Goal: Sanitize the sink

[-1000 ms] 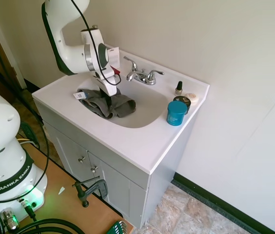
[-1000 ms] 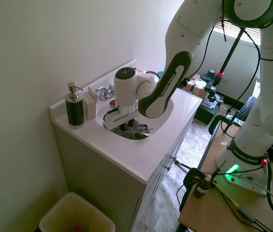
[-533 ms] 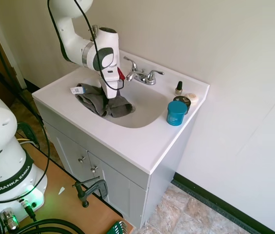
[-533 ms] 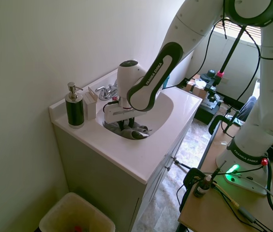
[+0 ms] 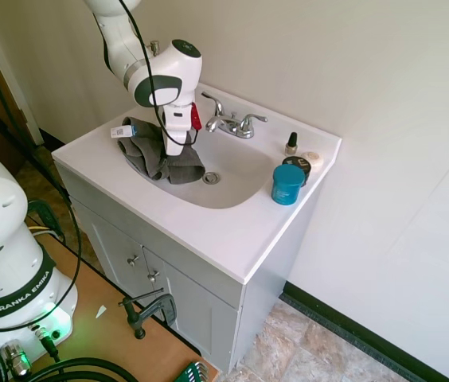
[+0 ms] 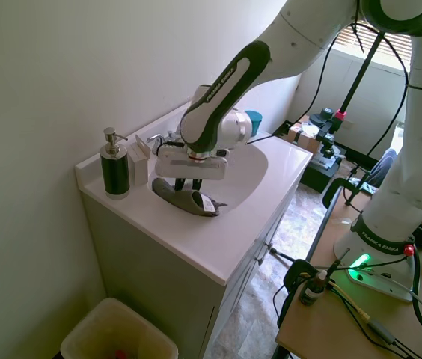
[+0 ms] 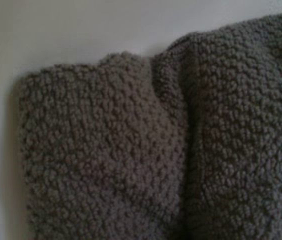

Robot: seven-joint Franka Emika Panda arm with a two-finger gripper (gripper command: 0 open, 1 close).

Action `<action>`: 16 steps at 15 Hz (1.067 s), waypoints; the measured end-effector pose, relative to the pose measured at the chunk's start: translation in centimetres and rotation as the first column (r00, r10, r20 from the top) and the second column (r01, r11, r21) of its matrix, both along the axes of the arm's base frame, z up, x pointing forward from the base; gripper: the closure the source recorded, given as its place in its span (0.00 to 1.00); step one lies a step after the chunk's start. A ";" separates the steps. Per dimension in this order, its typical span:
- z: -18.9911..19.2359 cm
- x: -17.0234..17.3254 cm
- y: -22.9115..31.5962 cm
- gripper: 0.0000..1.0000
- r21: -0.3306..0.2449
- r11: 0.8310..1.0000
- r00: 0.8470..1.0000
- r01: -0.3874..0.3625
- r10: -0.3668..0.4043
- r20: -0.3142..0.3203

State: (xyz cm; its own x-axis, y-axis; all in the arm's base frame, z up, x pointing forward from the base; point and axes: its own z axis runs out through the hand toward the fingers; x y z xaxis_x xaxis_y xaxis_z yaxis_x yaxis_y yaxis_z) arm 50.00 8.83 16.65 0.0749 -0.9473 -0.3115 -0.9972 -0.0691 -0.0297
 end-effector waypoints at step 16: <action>8.7 -13.0 8.6 0.00 -0.194 0.761 0.750 -0.619 0.646 0.141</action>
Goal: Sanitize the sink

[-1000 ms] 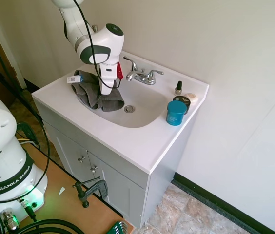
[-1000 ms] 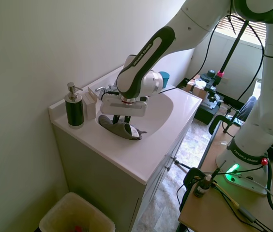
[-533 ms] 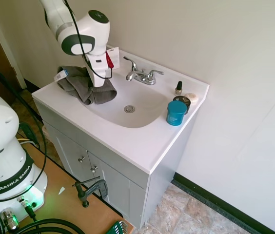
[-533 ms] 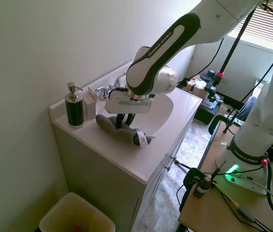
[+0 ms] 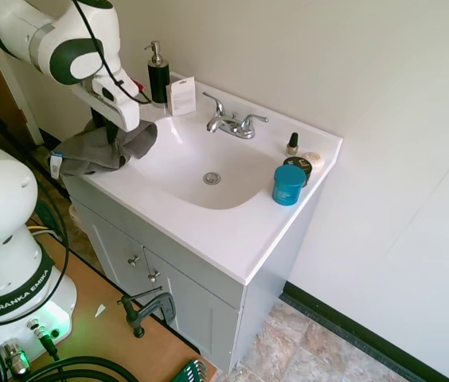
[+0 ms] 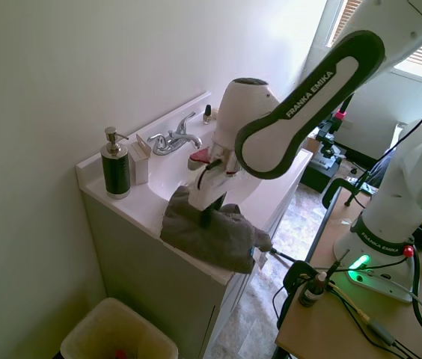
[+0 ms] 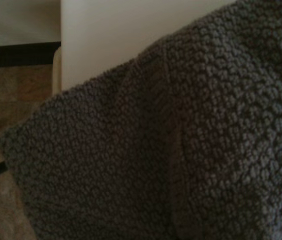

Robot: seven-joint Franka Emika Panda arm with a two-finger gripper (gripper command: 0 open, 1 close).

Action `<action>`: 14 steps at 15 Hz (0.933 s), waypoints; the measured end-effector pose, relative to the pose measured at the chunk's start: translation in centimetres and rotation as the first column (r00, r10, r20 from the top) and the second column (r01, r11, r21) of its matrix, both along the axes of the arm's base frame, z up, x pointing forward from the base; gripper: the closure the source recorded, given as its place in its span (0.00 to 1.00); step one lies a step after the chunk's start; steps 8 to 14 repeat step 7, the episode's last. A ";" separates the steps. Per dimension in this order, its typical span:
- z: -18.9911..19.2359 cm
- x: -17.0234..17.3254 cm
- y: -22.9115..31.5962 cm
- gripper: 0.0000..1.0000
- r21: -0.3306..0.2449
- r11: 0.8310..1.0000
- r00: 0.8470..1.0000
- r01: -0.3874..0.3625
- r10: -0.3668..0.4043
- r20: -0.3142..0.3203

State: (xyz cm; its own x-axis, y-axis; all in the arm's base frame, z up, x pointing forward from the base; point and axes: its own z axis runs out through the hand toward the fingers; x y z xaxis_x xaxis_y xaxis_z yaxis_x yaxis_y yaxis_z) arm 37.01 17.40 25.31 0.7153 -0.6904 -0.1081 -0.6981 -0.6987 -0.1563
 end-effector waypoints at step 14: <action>7.0 1.0 -1.8 0.00 -0.006 1.000 0.996 -0.024 0.025 0.086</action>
